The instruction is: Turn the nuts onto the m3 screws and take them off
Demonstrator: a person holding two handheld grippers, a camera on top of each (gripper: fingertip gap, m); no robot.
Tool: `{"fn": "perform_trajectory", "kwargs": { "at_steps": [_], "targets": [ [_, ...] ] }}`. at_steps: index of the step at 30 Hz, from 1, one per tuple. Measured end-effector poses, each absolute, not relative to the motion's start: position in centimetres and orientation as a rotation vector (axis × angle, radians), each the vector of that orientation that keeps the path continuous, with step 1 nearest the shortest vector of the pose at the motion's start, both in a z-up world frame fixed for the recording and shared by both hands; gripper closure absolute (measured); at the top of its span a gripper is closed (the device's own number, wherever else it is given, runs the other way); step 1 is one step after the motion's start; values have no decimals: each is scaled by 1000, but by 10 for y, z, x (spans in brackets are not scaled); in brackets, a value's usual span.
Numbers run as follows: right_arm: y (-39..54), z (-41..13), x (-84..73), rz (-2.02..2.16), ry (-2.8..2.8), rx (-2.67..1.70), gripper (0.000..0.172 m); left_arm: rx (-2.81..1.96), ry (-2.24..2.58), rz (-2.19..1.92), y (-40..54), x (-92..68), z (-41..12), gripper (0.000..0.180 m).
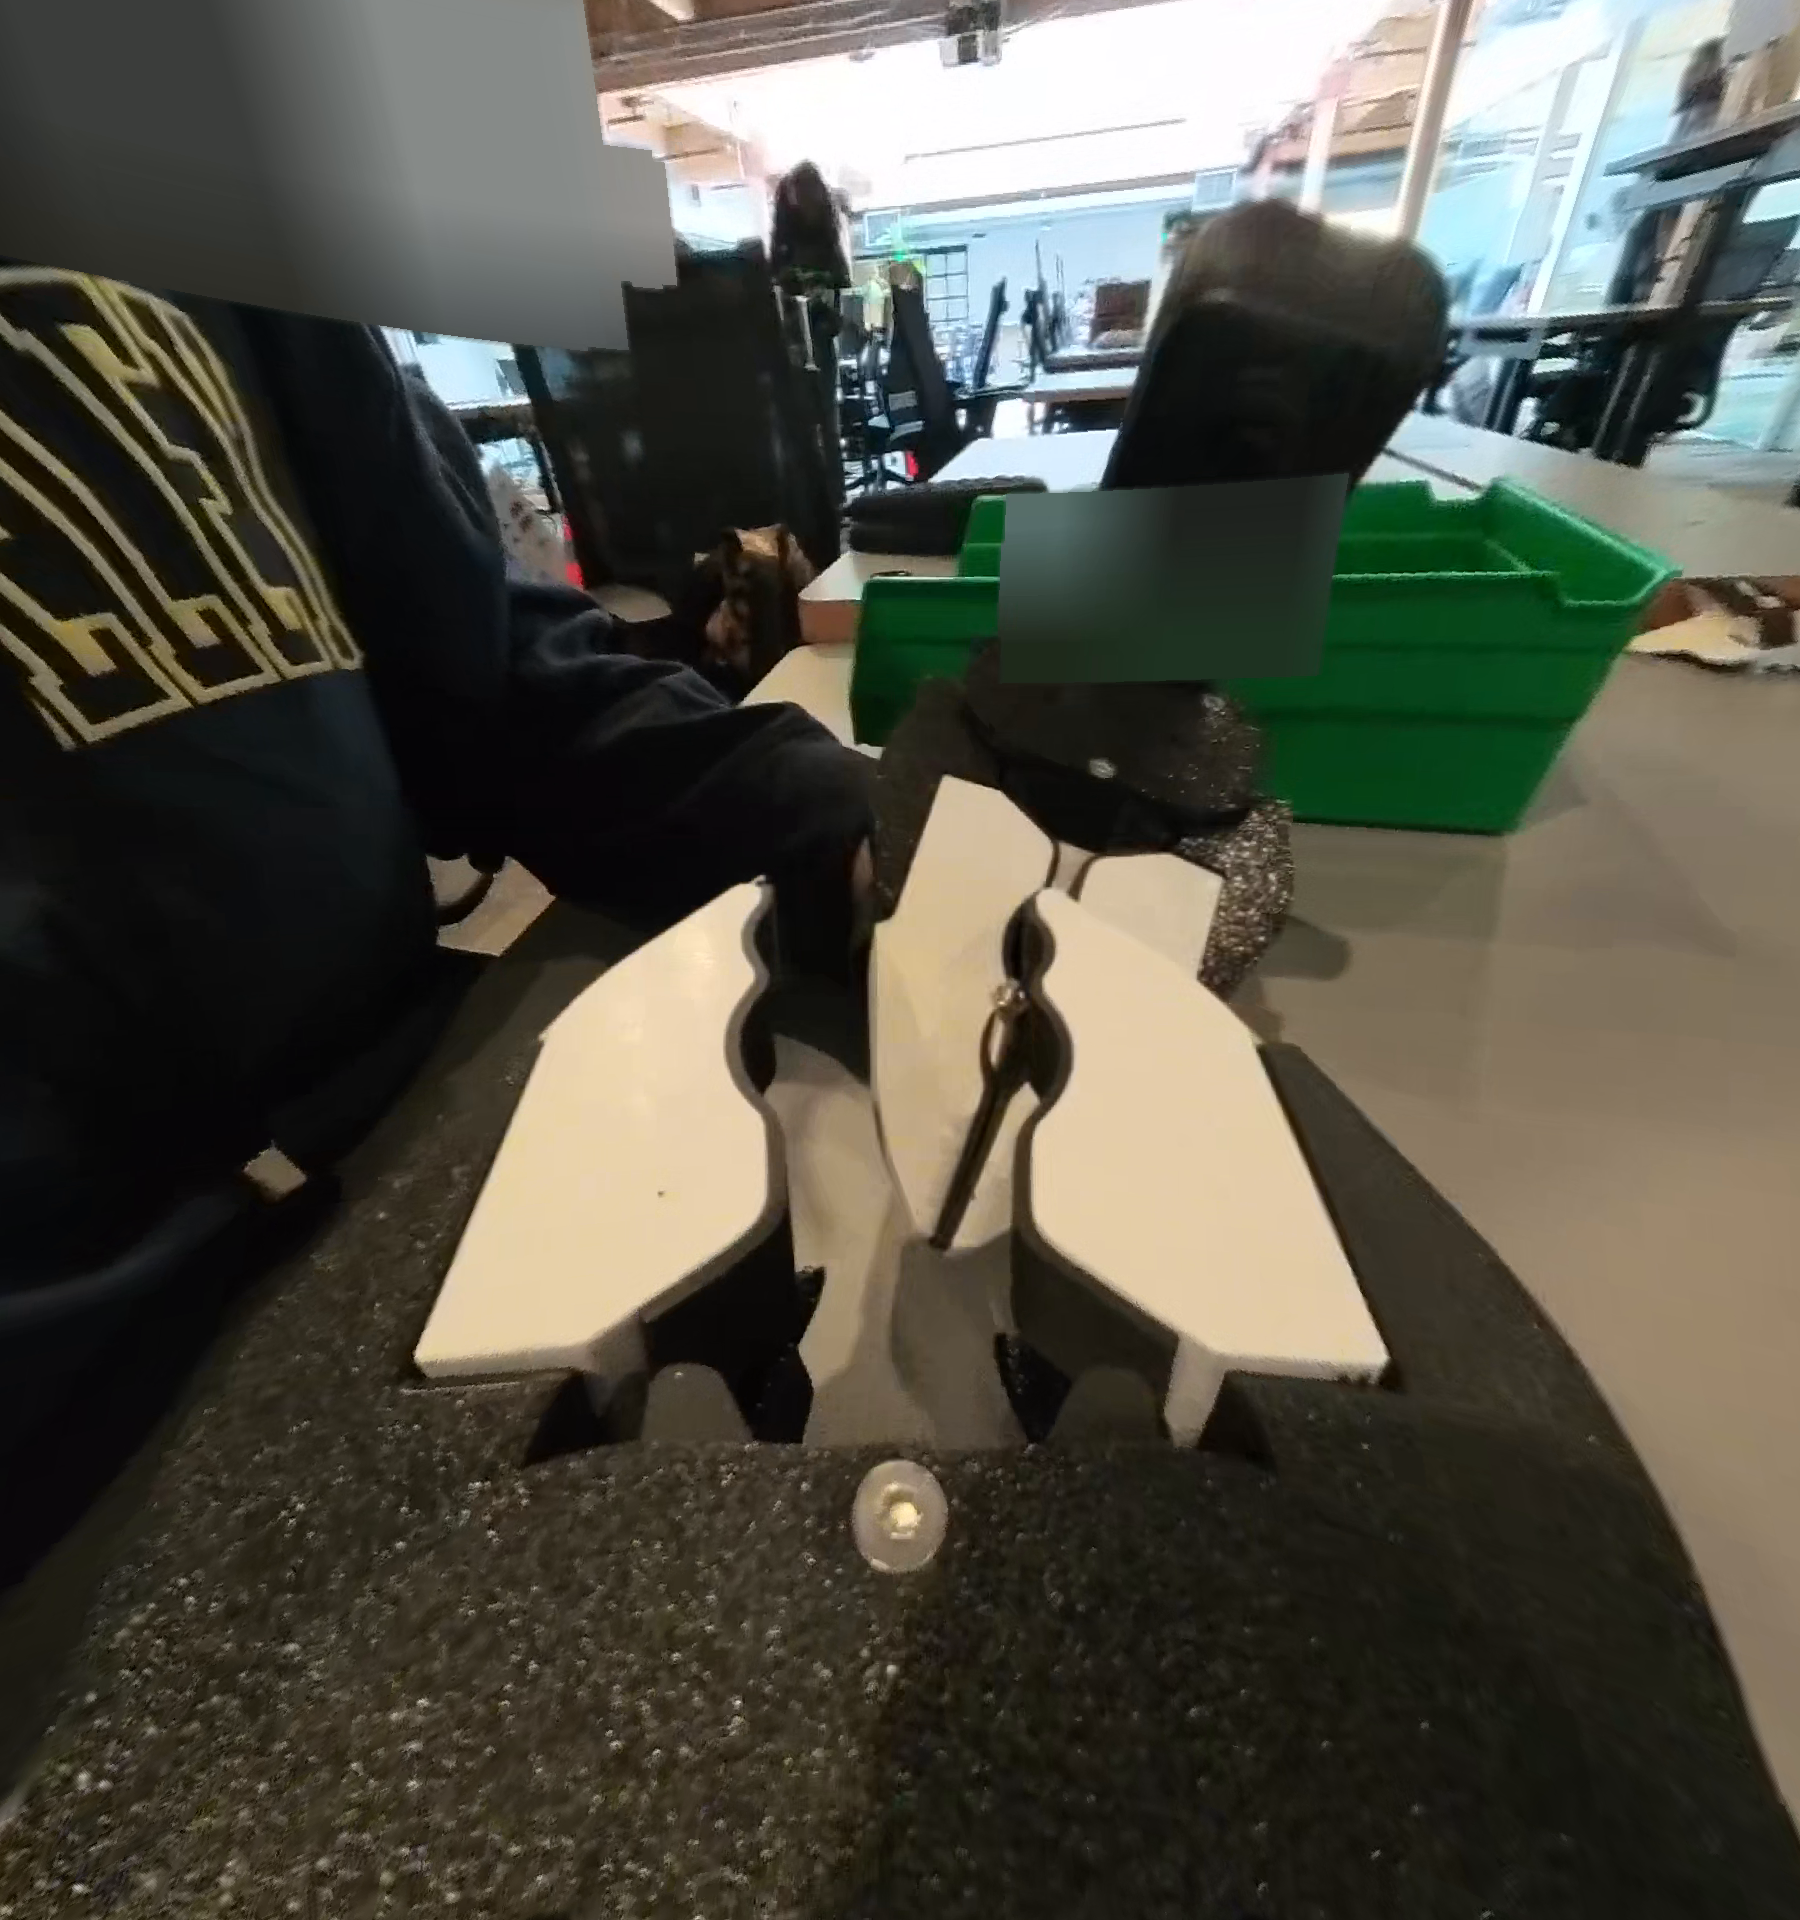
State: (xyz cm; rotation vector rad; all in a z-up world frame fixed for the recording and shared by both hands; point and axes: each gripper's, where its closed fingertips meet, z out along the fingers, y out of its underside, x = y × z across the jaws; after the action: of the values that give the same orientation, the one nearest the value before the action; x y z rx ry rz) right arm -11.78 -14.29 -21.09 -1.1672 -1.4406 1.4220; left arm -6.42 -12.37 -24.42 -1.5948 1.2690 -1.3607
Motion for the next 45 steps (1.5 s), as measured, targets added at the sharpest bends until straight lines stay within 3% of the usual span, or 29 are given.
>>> {"fn": "perform_trajectory", "kwargs": {
  "at_steps": [1,3,4,7,11,18,27,36,38,41,45],
  "targets": [
    [-143,-210,-116,1439,-1443,-1175,130,-1590,1277,-1364,-125,-64,-244,180],
    [-139,-212,-99,1479,-1490,-1218,157,-1579,1283,-1356,-126,-64,-244,180],
    [-133,-210,-93,1490,-1463,-1229,158,-1578,1267,-1364,-125,-65,-242,180],
    [-121,-201,-93,1430,-1354,-1205,139,-1576,1255,-1399,-125,-66,-241,180],
    [-130,-214,-109,1363,-1422,-1212,133,-1578,1278,-1384,-126,-65,-242,180],
    [-120,-207,-93,1390,-1368,-1194,155,-1522,1228,-1444,-126,-70,-232,180],
    [-123,-211,-97,1331,-1411,-1187,166,-1499,1219,-1470,-127,-71,-229,180],
    [-114,-217,-96,1151,-1468,-1298,167,-1540,1199,-1272,-114,-70,-236,180],
    [-110,-223,-94,1092,-1491,-1331,167,-1614,1207,-1131,-104,-72,-246,146],
    [-103,-230,-90,996,-1520,-1388,167,-1647,1234,-973,-96,-78,-251,142],
    [-102,-239,-89,880,-1582,-1423,167,-1680,1315,-744,-91,-81,-262,152]
  ]
}}
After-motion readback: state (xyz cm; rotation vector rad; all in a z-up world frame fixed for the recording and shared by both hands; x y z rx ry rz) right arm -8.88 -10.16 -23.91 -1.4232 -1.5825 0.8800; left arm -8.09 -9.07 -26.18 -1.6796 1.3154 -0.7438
